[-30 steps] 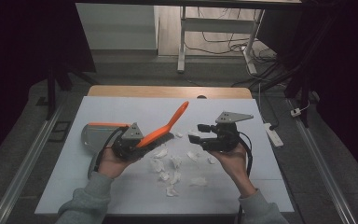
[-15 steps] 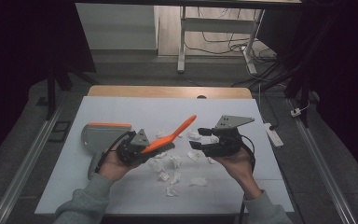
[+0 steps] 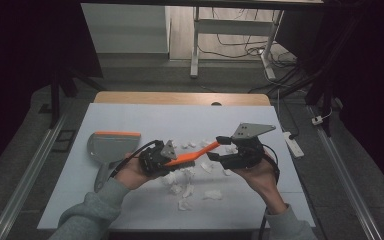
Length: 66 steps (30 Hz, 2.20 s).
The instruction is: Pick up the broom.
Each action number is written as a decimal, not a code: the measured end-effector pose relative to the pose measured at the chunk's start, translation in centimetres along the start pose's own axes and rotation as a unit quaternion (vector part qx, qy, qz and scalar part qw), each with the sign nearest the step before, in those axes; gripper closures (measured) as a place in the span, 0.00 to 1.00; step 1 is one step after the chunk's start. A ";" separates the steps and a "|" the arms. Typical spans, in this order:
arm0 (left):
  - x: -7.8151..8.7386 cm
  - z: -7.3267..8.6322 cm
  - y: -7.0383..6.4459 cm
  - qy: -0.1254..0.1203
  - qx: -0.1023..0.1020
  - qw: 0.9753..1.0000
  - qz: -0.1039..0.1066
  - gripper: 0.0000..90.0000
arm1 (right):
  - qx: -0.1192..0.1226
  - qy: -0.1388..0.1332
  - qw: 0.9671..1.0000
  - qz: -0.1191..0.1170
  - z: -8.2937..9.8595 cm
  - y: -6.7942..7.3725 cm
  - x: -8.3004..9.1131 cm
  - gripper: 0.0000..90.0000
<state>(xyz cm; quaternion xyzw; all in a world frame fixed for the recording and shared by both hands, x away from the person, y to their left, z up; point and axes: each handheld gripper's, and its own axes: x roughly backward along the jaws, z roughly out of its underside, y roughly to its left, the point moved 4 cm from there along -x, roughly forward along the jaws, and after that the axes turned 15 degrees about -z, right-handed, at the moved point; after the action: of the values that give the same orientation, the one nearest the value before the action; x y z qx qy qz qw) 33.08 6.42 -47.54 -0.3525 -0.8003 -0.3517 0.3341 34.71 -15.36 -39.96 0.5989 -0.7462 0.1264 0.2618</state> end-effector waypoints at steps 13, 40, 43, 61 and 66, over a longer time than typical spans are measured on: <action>-0.6 -1.3 -2.1 0.002 -0.060 0.998 0.026 0.88 | 0.054 0.153 0.986 -0.042 1.5 0.3 -4.2 0.41; -0.7 -2.0 -2.7 -0.014 -0.092 0.993 0.076 0.88 | 0.109 0.252 0.955 -0.116 3.7 1.1 -6.1 0.75; -0.5 -2.0 -2.6 -0.021 -0.085 0.992 0.087 0.88 | 0.119 0.248 0.954 -0.118 3.5 1.3 -5.8 0.76; 3.5 3.1 0.7 -0.086 0.118 0.985 -0.092 0.32 | 0.083 0.199 0.973 -0.086 3.1 -0.1 -4.6 0.79; 4.6 6.2 0.7 -0.090 0.155 0.977 -0.112 0.32 | 0.070 0.185 0.978 -0.073 3.2 -0.8 -4.2 0.79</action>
<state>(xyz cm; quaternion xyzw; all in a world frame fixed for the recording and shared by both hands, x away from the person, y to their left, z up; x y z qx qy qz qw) 29.46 13.26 -47.00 -0.2348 -0.9062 -0.2250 0.2703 35.30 -13.68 -45.00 0.6348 -0.6284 0.2677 0.3612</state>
